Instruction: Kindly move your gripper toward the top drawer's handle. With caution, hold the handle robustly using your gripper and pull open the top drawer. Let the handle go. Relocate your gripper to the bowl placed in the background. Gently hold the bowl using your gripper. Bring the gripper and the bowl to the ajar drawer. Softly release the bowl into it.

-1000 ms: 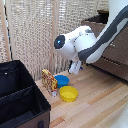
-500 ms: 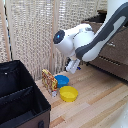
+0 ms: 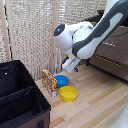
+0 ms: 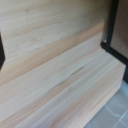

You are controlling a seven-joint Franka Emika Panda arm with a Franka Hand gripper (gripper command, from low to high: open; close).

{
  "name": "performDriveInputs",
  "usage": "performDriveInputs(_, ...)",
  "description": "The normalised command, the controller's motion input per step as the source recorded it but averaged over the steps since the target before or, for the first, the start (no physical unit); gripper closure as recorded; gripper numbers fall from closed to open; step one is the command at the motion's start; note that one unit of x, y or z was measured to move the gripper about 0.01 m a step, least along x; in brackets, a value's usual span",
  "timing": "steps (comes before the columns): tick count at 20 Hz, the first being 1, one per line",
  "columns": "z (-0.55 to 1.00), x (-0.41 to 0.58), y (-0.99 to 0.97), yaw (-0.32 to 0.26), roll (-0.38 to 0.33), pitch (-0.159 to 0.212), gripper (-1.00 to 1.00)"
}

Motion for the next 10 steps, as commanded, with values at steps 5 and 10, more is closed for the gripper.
performDriveInputs(5, 0.03, 0.286, 0.09, -0.203, 0.228, -0.021, -1.0)
performDriveInputs(10, 0.0, 0.411, 0.08, -0.162, 0.14, -0.06, -1.0)
